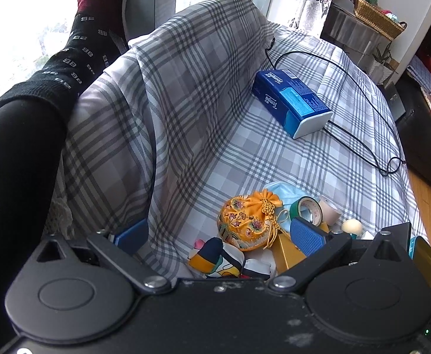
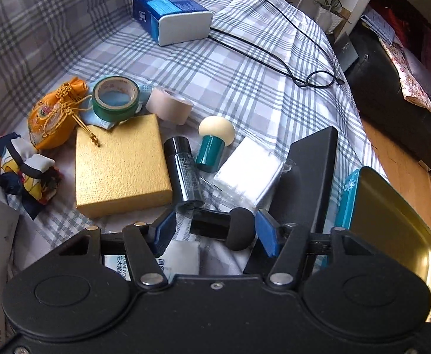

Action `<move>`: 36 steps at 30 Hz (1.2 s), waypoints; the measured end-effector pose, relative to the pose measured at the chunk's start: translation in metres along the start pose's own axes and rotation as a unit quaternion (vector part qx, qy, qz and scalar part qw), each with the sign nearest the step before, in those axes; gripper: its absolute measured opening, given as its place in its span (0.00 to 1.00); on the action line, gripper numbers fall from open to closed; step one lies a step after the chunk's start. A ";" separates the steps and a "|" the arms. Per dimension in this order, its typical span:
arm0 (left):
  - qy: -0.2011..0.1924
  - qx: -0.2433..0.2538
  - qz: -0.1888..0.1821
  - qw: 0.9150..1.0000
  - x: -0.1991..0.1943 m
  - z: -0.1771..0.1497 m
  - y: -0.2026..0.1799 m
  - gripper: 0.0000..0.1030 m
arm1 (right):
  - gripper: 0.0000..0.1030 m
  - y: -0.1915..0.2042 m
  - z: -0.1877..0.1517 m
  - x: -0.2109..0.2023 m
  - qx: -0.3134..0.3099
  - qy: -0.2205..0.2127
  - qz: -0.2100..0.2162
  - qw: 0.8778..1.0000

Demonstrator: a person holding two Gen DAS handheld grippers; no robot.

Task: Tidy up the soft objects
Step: 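Grasp the orange embroidered pouch with left tool while right tool grasps the black foam stick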

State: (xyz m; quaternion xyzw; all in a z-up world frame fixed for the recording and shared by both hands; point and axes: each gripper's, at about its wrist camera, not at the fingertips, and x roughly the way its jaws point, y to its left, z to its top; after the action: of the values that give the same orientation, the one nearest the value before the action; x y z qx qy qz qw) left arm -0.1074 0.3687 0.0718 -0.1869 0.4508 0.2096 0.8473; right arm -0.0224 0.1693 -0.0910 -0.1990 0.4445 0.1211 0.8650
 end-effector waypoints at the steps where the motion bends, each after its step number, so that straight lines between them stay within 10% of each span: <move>1: 0.001 0.001 0.001 1.000 0.001 0.000 -0.001 1.00 | 0.55 -0.002 0.000 0.003 0.005 0.005 -0.001 1.000; 14: 0.024 -0.001 0.011 1.000 0.019 0.000 -0.003 1.00 | 0.55 -0.011 -0.001 0.035 0.045 0.050 0.005 0.998; 36: 0.080 -0.053 -0.016 0.995 0.093 0.005 -0.018 1.00 | 0.53 -0.028 -0.023 -0.028 0.077 -0.041 0.063 0.994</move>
State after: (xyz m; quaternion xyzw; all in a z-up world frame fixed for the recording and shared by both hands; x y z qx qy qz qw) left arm -0.0477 0.3731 -0.0017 -0.2551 0.5022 0.2043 0.8006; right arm -0.0439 0.1329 -0.0738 -0.0984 0.4286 0.1492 0.8856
